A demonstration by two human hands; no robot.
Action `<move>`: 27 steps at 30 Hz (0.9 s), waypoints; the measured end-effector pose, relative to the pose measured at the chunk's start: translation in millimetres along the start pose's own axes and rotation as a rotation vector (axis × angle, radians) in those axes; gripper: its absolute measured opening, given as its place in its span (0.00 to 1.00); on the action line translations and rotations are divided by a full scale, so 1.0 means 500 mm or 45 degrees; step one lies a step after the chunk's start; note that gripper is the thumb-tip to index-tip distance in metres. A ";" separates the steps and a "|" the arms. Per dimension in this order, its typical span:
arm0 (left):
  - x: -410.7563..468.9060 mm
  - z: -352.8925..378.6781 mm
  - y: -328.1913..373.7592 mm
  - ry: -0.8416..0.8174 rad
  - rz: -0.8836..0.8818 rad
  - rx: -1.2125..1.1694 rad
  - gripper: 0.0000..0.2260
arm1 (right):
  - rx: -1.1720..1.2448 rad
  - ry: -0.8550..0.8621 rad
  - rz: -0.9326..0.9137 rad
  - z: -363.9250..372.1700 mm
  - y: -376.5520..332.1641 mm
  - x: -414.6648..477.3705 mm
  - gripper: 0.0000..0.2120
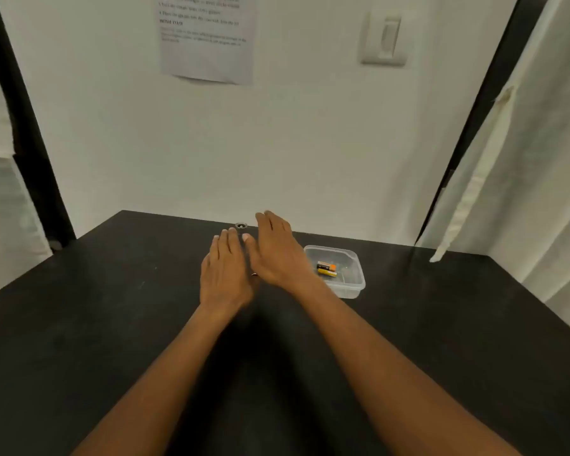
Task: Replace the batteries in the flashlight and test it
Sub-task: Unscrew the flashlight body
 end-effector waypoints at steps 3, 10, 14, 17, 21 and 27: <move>0.031 0.038 -0.019 -0.057 -0.039 -0.174 0.38 | 0.080 -0.041 0.090 0.039 0.014 0.045 0.30; 0.073 0.083 -0.045 -0.017 0.019 -0.470 0.14 | 0.268 -0.071 0.083 0.096 0.051 0.089 0.20; 0.077 0.089 -0.047 0.033 -0.058 -0.534 0.13 | 0.352 0.042 0.116 0.098 0.050 0.096 0.07; 0.069 0.077 -0.048 0.054 -0.045 -0.520 0.11 | 0.408 0.064 0.141 0.085 0.043 0.088 0.05; 0.045 0.025 -0.040 0.096 0.054 -0.456 0.17 | 0.559 0.156 0.173 0.034 0.026 0.053 0.09; -0.028 -0.037 -0.010 0.074 0.027 -0.556 0.14 | 0.875 0.394 0.287 -0.062 0.005 -0.052 0.10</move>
Point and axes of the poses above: each hand's wrist, its own x-axis towards the middle knuckle, its own z-axis out of the palm, y = z × x, the point moved 4 cm from there along x, towards the middle knuckle, and after that the axes turned 14 degrees about x, right-handed, at the moved point
